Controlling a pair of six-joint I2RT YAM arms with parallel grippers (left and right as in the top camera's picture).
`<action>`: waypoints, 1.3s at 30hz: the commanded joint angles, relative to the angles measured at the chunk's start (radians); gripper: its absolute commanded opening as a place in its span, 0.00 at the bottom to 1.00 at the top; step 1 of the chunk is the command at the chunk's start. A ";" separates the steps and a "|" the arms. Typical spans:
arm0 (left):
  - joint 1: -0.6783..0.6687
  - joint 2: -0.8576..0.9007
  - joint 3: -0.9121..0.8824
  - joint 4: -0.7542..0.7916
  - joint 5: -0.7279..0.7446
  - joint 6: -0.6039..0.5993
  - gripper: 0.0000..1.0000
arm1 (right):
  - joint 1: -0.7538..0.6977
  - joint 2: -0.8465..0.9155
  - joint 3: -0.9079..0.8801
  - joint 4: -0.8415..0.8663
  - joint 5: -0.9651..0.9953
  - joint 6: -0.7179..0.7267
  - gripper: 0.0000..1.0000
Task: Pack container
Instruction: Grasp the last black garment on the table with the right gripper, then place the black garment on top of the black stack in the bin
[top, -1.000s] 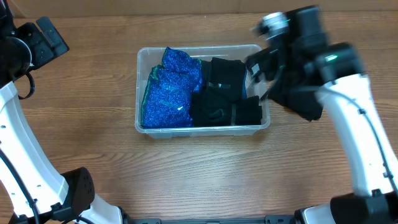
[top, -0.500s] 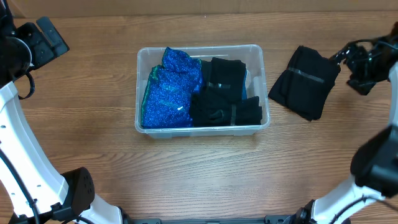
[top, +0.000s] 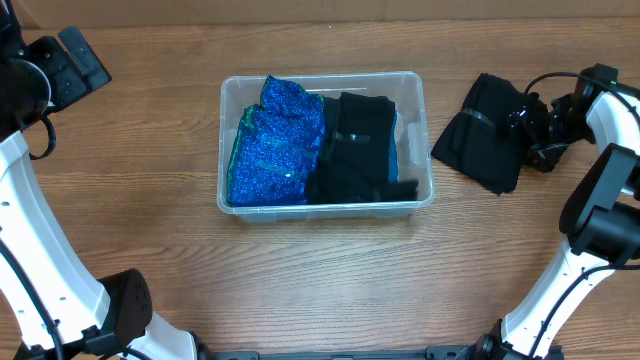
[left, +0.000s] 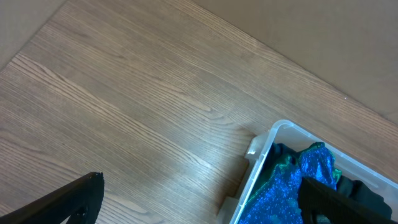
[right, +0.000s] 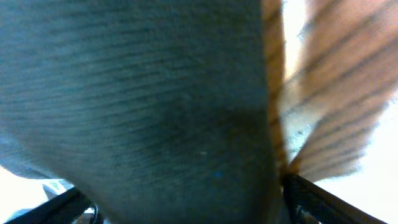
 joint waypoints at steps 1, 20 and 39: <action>0.000 0.002 0.000 0.001 -0.005 0.004 1.00 | 0.005 0.034 0.008 -0.007 -0.135 -0.032 0.43; 0.000 0.002 0.000 0.002 -0.005 0.004 1.00 | 0.261 -0.622 0.010 -0.100 -0.258 -0.153 0.11; 0.000 0.002 0.000 0.001 -0.005 0.004 1.00 | 0.715 -0.389 -0.002 -0.026 -0.051 -0.088 0.54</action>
